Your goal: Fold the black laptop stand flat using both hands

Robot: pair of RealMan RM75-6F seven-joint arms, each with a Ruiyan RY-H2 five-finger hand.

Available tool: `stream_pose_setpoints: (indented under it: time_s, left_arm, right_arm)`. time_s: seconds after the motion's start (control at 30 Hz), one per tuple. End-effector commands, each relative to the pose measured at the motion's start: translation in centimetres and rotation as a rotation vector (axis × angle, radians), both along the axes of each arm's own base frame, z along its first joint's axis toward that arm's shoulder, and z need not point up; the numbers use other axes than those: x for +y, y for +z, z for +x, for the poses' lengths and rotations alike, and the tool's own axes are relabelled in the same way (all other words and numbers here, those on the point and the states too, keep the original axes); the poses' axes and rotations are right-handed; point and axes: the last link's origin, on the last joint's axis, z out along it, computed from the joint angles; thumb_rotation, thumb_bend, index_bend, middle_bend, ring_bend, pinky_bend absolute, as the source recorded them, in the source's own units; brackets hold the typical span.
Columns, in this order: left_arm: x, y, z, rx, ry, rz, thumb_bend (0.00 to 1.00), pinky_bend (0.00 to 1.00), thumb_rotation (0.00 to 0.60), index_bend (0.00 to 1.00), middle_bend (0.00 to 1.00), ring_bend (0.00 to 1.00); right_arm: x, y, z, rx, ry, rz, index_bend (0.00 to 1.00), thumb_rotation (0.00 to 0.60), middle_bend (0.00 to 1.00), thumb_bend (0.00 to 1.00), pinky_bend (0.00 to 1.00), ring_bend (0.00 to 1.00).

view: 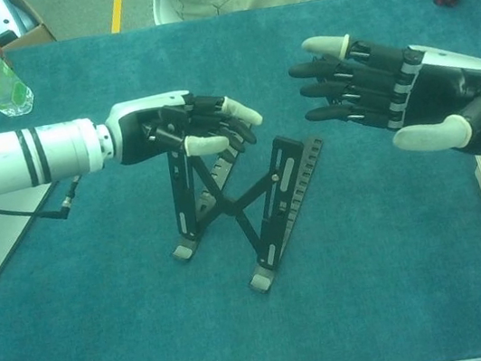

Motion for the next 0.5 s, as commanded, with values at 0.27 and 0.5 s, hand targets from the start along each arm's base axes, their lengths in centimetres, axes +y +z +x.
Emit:
stream_pose_setpoints:
  time_s: [0.27,0.5]
  left_arm:
    - [2.1,0.5,0.1,0.074,-0.043,0.120,0.33,0.17,0.508,0.24,0.22,0.08]
    - [3.1,2.6,-1.5,0.154,-0.062,0.217,0.33,0.13,0.415,0.23,0.18,0.04]
  right_arm:
    - [0.2,0.2,-0.2,-0.002,0.007,0.002,0.00,0.600,0.07,0.16,0.07,0.00]
    - [0.2,0.2,0.0,-0.011,0.010,0.000,0.00,0.600,0.07,0.16,0.07,0.00]
